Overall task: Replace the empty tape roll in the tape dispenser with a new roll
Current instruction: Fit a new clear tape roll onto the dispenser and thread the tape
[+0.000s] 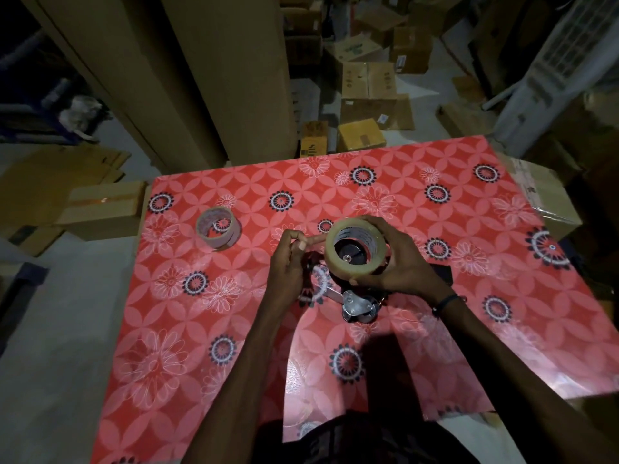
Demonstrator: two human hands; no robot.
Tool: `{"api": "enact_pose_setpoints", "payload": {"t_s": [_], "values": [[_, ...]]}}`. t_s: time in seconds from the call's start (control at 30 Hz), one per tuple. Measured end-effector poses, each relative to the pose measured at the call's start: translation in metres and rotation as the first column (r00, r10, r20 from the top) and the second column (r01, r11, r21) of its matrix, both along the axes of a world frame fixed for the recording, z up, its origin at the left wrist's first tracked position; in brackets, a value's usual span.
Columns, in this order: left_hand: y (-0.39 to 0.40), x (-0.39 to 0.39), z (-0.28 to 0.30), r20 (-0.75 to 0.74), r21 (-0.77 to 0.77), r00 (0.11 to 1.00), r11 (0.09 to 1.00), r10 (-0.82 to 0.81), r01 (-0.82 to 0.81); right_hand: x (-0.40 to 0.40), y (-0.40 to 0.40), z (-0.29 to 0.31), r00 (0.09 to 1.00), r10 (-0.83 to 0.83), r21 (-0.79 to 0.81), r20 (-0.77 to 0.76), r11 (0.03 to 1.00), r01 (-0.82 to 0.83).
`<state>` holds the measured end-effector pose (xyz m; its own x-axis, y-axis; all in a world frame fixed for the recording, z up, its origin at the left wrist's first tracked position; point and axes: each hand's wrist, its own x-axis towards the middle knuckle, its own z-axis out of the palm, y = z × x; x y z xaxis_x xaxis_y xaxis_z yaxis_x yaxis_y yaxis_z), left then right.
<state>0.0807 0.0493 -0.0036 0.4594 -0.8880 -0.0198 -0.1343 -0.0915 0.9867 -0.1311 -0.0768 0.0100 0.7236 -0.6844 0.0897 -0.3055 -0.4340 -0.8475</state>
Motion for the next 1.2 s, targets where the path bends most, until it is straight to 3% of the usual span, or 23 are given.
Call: {"api": "enact_pose_setpoints", "payload": {"t_s": [0.47, 0.63, 0.8, 1.2], "values": [[0.007, 0.0, -0.012, -0.231, 0.032, 0.972, 0.999, 0.04, -0.033, 0.008, 0.004, -0.008, 0.997, 0.023, -0.096, -0.077, 0.995, -0.031], [0.013, 0.002, 0.01, 0.008, 0.043, 1.0, 0.999, -0.022, 0.021, 0.006, -0.001, -0.01, 0.996, 0.05, -0.069, -0.076, 0.996, -0.055], [0.009, -0.001, 0.013, 0.208, 0.116, 0.97, 0.988, -0.124, 0.101, 0.004, -0.001, -0.01, 0.997, 0.05, -0.06, -0.06, 0.997, -0.053], [0.001, -0.007, 0.022, 0.28, 0.176, 0.948, 0.979, -0.15, 0.103, -0.008, -0.004, 0.001, 0.981, 0.153, 0.02, -0.117, 0.988, -0.152]]}}
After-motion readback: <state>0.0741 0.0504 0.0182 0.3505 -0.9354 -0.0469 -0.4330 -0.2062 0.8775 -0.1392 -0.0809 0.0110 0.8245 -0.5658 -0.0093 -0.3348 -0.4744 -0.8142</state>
